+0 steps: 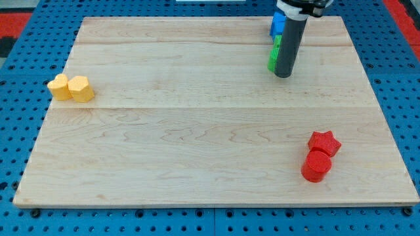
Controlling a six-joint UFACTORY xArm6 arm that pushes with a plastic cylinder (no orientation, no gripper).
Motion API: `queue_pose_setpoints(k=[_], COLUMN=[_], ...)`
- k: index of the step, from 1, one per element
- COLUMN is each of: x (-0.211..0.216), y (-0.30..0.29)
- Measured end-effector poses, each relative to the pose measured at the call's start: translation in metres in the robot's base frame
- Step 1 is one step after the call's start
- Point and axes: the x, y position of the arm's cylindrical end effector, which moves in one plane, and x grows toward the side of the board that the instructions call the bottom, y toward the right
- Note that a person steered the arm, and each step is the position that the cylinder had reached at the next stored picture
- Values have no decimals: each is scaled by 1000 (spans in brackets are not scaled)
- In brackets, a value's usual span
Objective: Separate the red star from the red circle
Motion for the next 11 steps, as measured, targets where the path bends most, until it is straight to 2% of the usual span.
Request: queue_pose_setpoints(k=[1,2,3,4,5,6,8,9,11], x=[4,35,86,165,209,204,153,162,101], y=[2,55,131,170,119,59,-21,15,8])
